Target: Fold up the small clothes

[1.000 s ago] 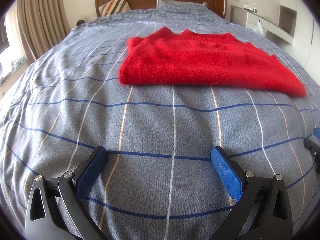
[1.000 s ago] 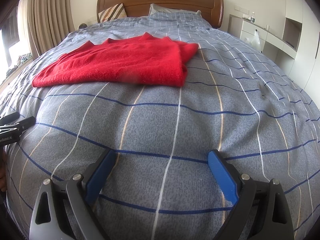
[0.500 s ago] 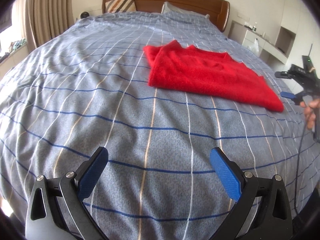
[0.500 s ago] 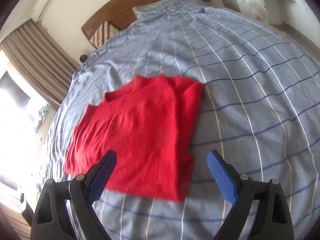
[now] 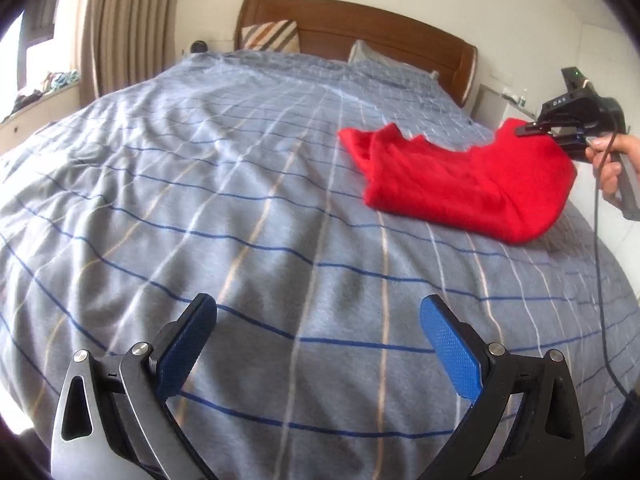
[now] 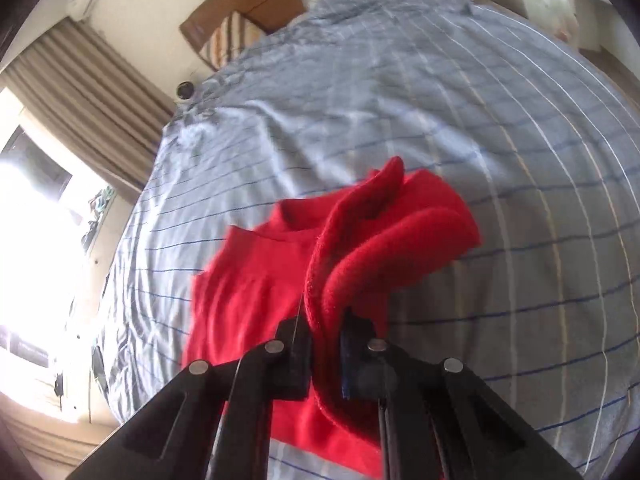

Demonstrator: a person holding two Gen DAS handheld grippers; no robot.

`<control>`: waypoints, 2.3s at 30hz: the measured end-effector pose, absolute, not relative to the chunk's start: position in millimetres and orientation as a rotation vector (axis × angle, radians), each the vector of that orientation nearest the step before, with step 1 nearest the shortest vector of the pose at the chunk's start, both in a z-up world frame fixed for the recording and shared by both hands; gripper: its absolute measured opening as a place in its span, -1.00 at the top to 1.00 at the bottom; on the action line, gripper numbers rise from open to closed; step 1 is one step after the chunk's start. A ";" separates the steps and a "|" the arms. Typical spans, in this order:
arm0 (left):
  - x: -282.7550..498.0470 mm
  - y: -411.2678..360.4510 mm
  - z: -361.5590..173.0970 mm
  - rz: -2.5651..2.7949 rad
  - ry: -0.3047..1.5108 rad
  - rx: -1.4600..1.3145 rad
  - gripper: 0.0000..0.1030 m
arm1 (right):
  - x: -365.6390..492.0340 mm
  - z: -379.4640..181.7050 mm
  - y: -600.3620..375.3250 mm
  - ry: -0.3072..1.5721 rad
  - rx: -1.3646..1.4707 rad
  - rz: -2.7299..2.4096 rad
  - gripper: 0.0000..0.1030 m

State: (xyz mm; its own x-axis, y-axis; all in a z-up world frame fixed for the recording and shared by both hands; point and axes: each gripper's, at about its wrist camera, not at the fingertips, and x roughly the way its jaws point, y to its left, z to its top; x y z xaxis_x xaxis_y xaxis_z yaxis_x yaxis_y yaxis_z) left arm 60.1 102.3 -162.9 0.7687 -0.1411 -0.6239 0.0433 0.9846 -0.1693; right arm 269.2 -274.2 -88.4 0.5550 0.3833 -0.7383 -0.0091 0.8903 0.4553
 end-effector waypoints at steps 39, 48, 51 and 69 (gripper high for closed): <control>69.6 126.9 -184.0 0.047 0.756 -0.151 -0.98 | 190.9 -168.5 -135.4 0.969 -0.037 0.411 -0.09; 178.2 84.4 -118.2 -0.361 0.867 -0.211 -0.99 | 193.7 -154.4 -218.8 0.918 0.298 0.428 -0.54; 247.0 73.3 -131.9 -0.376 0.962 -0.250 -0.98 | 227.8 -156.1 -241.2 0.929 0.416 0.425 -0.54; 286.5 9.1 -113.5 -0.397 0.959 -0.091 0.71 | 280.1 -132.5 -125.7 0.828 -0.065 0.318 0.51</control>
State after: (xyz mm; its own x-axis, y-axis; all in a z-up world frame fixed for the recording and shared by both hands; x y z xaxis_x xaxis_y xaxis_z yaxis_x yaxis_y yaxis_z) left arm 286.5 9.1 -113.5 0.5079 -0.3688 -0.7785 0.2896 0.9242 -0.2490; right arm 280.1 -125.7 -132.5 0.6322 0.2521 -0.7326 -0.3026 0.9508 0.0660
